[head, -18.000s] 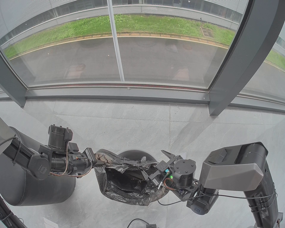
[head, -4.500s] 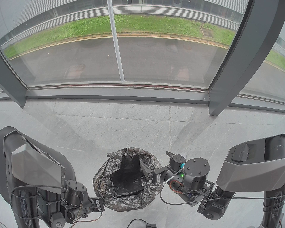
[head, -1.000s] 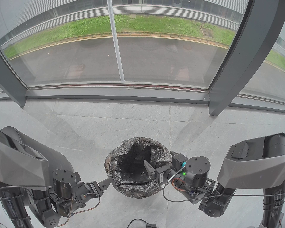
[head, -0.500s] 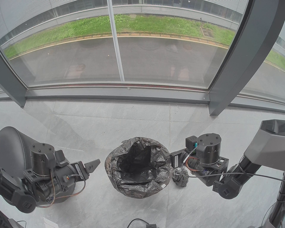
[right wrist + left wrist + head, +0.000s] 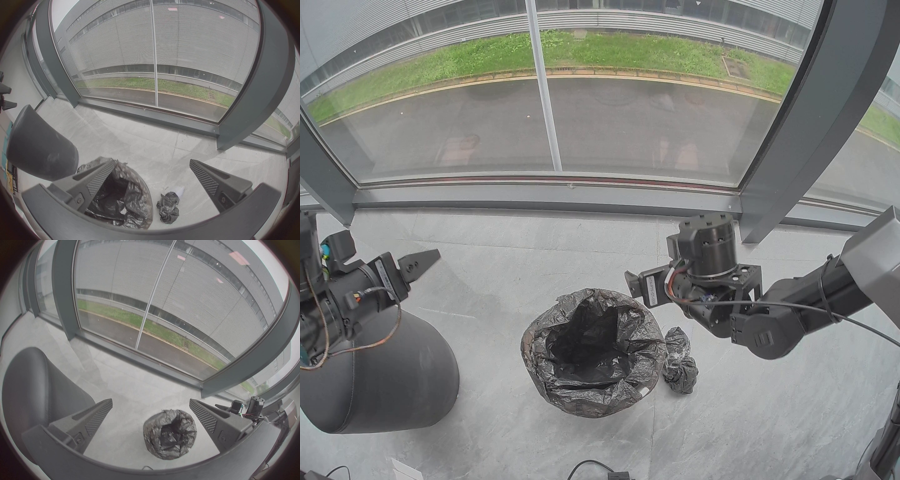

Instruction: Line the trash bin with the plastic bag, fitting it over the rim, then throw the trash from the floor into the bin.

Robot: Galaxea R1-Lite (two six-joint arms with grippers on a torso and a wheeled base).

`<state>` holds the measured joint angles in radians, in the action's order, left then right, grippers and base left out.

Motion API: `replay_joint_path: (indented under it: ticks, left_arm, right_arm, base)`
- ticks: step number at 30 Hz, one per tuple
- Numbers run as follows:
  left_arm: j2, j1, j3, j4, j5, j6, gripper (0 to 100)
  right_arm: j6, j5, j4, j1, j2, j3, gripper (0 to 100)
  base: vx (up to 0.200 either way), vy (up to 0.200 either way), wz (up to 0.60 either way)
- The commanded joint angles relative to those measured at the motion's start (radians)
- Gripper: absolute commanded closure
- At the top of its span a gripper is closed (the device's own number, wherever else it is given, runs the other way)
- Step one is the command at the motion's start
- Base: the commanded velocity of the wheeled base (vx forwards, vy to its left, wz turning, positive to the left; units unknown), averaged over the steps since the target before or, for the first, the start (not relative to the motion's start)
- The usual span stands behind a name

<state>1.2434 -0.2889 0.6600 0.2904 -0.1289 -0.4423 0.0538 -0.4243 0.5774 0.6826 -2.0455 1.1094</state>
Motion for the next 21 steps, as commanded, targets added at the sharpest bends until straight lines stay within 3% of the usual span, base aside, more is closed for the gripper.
replay_joint_path:
  ticks: [1,11,21]
  left_arm:
    - [-0.119,0.119,0.046,-0.022,-0.014,0.065,0]
    - [-0.11,0.136,0.046,-0.022,-0.011,0.062,0]
    - [-0.082,0.134,0.027,-0.016,-0.009,0.059,0]
  right_arm:
    - [0.006,-0.024,-0.117,0.023,-0.074,0.227,0]
    - [-0.031,-0.077,-0.162,0.098,-0.395,0.593,0]
    - [-0.029,-0.082,-0.16,0.14,-0.444,0.635,0]
  base:
    - [0.0,0.0,0.0]
    - [0.0,0.0,0.0]
    - [0.0,0.0,0.0]
